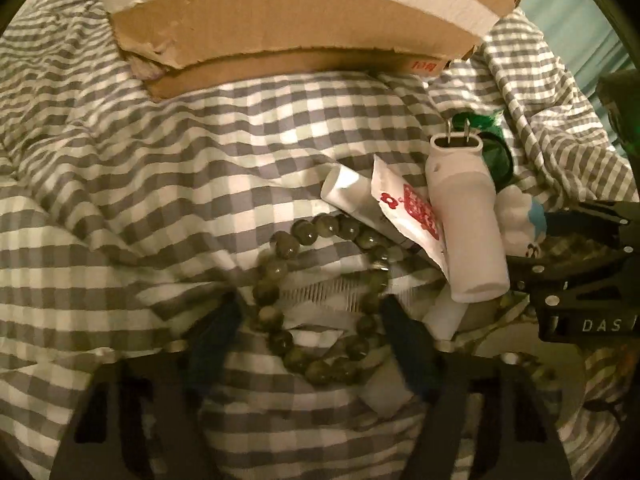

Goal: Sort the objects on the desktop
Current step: 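Grasp the white star-faced toy with the right tool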

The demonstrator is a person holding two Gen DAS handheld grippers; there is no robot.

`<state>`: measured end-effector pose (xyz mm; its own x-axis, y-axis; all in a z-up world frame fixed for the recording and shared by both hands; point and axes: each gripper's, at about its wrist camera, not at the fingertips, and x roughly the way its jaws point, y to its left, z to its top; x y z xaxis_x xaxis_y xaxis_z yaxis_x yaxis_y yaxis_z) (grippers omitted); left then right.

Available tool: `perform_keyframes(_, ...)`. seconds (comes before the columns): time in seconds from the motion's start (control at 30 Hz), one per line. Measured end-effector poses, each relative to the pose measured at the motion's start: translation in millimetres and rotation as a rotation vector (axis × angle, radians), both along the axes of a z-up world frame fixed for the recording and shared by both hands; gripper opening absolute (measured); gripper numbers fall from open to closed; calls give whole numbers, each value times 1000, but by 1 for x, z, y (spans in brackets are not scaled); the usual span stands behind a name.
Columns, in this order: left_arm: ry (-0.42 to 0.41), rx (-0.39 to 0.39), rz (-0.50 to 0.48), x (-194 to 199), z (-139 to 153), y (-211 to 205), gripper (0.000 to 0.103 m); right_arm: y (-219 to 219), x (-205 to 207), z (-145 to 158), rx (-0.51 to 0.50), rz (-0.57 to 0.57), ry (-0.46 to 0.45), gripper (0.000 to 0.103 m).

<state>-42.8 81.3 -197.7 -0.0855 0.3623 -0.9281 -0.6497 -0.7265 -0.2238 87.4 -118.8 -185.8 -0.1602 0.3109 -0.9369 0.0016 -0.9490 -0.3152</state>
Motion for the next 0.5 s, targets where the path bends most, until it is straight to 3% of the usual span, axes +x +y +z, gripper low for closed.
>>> perform_keyframes(0.07,-1,15,22,-1,4,-7,46,-3,5,5,29,4,16,66)
perform_keyframes(0.1,-9,26,37,-2,6,-12,39,-4,8,8,41,5,23,58)
perform_keyframes(0.27,-31,72,53,2,12,-24,11,-5,21,18,46,-8,43,58)
perform_keyframes(0.5,78,132,-10,10,43,-21,11,-10,39,47,26,-20,122,58)
